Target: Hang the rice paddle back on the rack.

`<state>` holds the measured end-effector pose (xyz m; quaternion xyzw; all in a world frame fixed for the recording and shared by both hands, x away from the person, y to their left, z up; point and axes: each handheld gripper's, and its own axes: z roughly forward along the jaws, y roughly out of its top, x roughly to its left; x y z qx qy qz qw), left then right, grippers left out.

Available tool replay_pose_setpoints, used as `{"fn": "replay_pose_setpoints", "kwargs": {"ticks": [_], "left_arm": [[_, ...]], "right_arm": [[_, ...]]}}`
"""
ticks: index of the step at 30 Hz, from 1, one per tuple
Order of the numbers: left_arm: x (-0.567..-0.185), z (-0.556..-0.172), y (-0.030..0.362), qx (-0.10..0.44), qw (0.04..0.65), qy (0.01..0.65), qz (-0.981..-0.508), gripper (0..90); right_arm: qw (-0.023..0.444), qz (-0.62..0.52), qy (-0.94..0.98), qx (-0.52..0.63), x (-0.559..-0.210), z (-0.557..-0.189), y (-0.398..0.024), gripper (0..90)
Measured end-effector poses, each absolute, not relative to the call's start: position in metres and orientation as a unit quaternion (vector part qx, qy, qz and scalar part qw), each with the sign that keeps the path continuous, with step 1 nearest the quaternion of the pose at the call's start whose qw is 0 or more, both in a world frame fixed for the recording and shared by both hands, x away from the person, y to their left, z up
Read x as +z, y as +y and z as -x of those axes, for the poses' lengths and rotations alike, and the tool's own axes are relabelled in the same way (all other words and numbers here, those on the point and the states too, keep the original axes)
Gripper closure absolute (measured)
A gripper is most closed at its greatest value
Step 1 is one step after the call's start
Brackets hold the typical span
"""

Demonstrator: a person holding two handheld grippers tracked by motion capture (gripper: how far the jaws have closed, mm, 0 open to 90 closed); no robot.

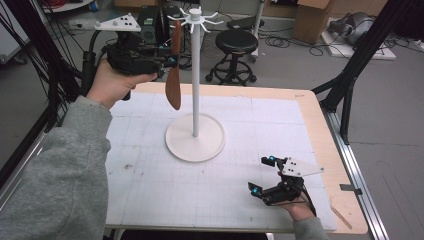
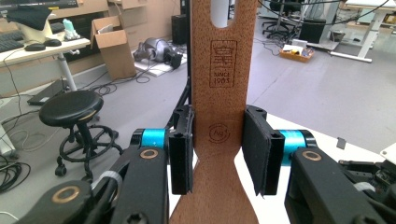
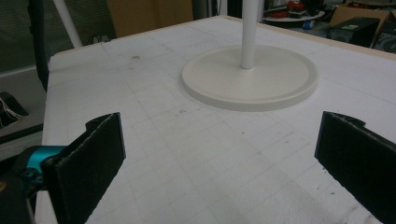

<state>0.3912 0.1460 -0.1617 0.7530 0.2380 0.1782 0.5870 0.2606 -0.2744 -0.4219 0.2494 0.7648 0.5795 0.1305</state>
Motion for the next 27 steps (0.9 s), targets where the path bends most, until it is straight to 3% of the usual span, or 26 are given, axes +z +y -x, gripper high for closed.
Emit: {"fn": "replay_pose_setpoints", "kwargs": {"ticks": [11,17,22,27], "left_arm": [[-0.163,-0.391,0.143,0.191,0.587,0.258,-0.743,63.8],[-0.174,-0.390,0.149,0.193,0.583,0.263,-0.745,44.8],[-0.186,-0.386,0.164,0.185,0.587,0.262,-0.743,36.7],[-0.197,-0.376,0.171,0.195,0.600,0.240,-0.738,19.5]], "right_arm": [[0.135,-0.252,0.765,0.578,-0.422,-0.259,-0.275,0.2],[0.139,-0.255,0.761,0.579,-0.421,-0.258,-0.276,0.2],[0.142,-0.258,0.759,0.581,-0.421,-0.259,-0.278,0.2],[0.143,-0.258,0.759,0.580,-0.421,-0.259,-0.277,0.2]]}}
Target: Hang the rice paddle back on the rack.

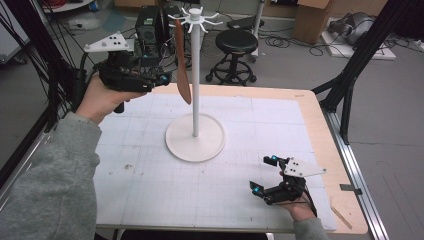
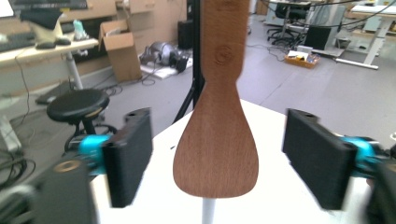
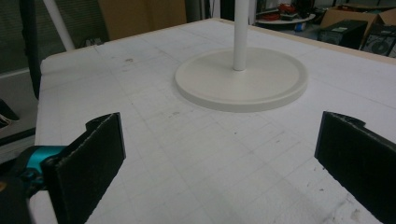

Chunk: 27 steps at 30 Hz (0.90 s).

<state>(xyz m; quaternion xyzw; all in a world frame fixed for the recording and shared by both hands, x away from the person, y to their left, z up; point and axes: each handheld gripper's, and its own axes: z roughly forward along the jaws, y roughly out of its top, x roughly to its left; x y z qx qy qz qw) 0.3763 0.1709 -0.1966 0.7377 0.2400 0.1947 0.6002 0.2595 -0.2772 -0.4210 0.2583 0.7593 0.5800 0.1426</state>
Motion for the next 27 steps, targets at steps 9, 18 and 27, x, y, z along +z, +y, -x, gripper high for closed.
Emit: {"fn": "replay_pose_setpoints", "kwargs": {"ticks": [9,18,27], "left_arm": [[-0.209,-0.362,0.179,0.196,0.614,0.242,-0.725,1.7],[-0.231,-0.343,0.193,0.202,0.615,0.226,-0.728,1.7],[-0.253,-0.324,0.207,0.195,0.625,0.196,-0.731,1.7]], "right_arm": [[0.147,-0.261,0.756,0.583,-0.420,-0.259,-0.279,0.3],[0.152,-0.260,0.757,0.580,-0.419,-0.258,-0.278,0.3],[0.157,-0.260,0.757,0.578,-0.418,-0.257,-0.277,0.3]]}}
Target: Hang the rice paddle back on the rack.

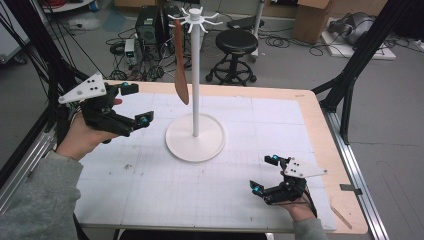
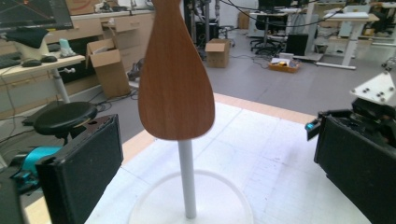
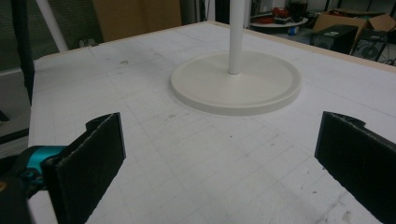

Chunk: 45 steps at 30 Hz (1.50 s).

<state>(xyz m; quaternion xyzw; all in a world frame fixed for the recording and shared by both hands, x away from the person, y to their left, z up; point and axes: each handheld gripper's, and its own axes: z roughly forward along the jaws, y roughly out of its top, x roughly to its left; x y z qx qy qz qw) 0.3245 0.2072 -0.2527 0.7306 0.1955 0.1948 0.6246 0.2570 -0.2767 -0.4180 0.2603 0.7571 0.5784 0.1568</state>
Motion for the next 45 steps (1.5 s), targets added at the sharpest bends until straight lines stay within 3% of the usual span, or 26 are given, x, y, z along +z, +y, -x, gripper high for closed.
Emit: {"fn": "replay_pose_setpoints", "kwargs": {"ticks": [11,22,45], "left_arm": [[-0.286,-0.311,0.211,0.212,0.626,0.203,-0.722,1.7],[-0.336,-0.299,0.220,0.182,0.645,0.238,-0.703,1.7],[-0.394,-0.278,0.242,0.180,0.645,0.287,-0.685,1.8]], "right_arm": [[0.157,-0.259,0.756,0.580,-0.418,-0.259,-0.276,0.3],[0.155,-0.256,0.759,0.578,-0.418,-0.261,-0.274,0.3],[0.158,-0.259,0.757,0.579,-0.417,-0.260,-0.275,0.3]]}}
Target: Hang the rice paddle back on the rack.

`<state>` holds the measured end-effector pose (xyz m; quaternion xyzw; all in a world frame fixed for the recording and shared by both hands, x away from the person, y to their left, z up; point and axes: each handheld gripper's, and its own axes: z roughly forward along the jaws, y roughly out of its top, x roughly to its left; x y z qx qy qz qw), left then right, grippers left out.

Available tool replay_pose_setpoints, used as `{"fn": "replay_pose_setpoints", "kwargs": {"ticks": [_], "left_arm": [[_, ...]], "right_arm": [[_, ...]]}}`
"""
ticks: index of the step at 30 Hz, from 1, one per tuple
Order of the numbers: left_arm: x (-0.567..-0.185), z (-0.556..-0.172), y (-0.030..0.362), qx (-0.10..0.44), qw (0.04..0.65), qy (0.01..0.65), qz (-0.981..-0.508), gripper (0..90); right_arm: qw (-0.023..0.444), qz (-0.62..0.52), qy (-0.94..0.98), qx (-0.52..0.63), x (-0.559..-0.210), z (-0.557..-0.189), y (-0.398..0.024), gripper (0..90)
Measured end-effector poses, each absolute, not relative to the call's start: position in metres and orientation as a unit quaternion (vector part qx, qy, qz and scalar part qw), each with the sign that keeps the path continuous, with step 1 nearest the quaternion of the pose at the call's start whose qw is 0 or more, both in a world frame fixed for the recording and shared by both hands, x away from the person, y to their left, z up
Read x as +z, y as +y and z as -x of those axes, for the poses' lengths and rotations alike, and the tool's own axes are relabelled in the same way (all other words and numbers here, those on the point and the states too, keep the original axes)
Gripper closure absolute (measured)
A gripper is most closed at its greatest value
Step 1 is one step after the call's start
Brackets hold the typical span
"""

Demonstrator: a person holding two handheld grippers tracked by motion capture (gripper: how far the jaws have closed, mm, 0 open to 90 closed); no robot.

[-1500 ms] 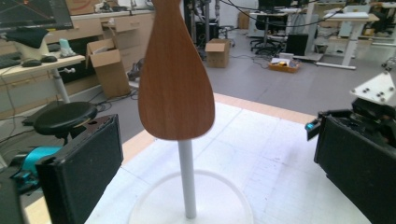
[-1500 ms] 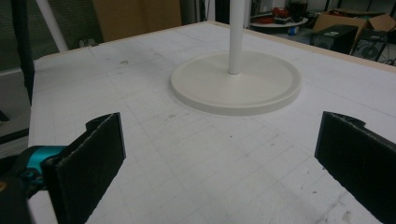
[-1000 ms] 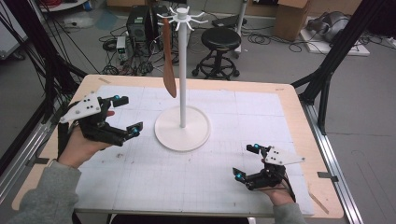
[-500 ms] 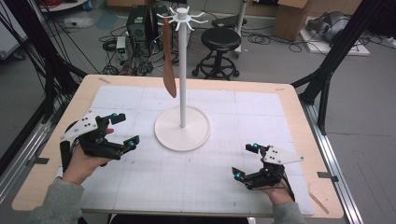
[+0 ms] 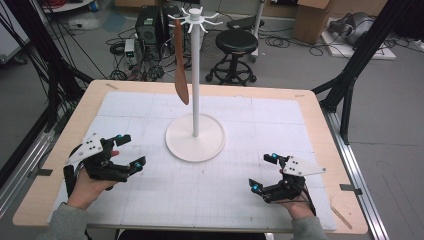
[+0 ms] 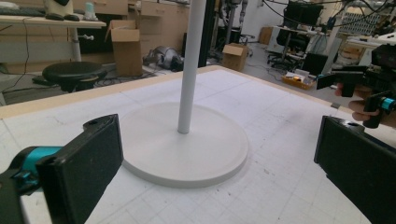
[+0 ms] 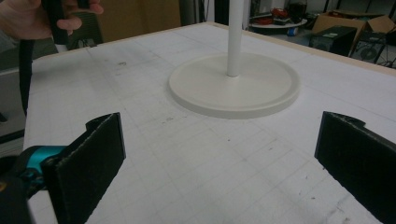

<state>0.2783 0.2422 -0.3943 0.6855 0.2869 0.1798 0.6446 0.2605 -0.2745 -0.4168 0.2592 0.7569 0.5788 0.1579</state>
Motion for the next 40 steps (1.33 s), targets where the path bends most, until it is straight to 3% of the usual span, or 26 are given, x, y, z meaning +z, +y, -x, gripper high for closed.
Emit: {"fn": "replay_pose_setpoints", "kwargs": {"ticks": [16,26,40], "left_arm": [[-0.414,-0.264,0.259,0.199,0.616,0.306,-0.698,2.8],[-0.412,-0.244,0.278,0.215,0.624,0.324,-0.678,2.8],[-0.418,-0.243,0.272,0.215,0.618,0.330,-0.681,2.8]], "right_arm": [[0.167,-0.262,0.752,0.581,-0.415,-0.261,-0.278,0.3],[0.180,-0.285,0.735,0.588,-0.414,-0.261,-0.291,0.3],[0.200,-0.295,0.728,0.585,-0.414,-0.264,-0.301,0.3]]}}
